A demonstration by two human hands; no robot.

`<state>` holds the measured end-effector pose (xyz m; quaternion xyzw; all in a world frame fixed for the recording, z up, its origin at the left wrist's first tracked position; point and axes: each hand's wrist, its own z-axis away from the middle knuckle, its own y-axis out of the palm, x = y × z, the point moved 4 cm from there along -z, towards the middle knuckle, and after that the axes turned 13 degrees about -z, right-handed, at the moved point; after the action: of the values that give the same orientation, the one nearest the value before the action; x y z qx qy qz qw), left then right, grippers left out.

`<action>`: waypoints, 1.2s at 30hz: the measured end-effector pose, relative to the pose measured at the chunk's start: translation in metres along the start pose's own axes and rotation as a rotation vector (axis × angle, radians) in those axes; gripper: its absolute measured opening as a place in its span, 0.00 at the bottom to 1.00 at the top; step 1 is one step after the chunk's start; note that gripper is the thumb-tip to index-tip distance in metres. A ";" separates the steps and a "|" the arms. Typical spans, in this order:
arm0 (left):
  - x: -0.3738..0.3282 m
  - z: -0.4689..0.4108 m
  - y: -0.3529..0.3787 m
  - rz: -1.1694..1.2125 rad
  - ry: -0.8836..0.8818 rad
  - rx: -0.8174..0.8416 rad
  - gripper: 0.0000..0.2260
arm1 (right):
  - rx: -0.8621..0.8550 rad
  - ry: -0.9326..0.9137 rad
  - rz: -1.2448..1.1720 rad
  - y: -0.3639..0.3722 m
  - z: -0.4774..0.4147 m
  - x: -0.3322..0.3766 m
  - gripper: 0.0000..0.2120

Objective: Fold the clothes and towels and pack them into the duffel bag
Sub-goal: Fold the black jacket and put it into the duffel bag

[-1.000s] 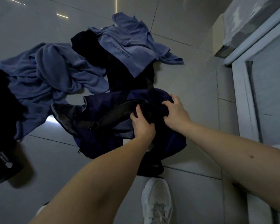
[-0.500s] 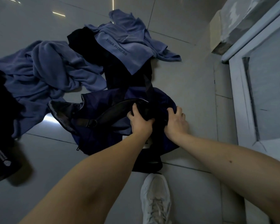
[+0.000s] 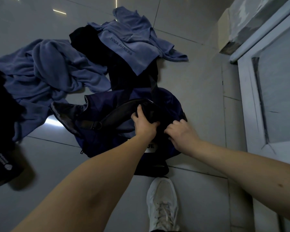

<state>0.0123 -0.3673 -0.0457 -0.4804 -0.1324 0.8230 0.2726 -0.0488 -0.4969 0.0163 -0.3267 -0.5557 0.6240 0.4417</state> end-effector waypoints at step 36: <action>0.009 0.004 -0.017 -0.094 0.041 0.107 0.42 | 0.124 -0.221 -0.512 -0.036 0.006 0.005 0.04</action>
<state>0.0103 -0.3480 -0.0424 -0.4754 -0.1050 0.8051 0.3388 -0.0495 -0.4950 0.0535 -0.0779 -0.6256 0.5568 0.5409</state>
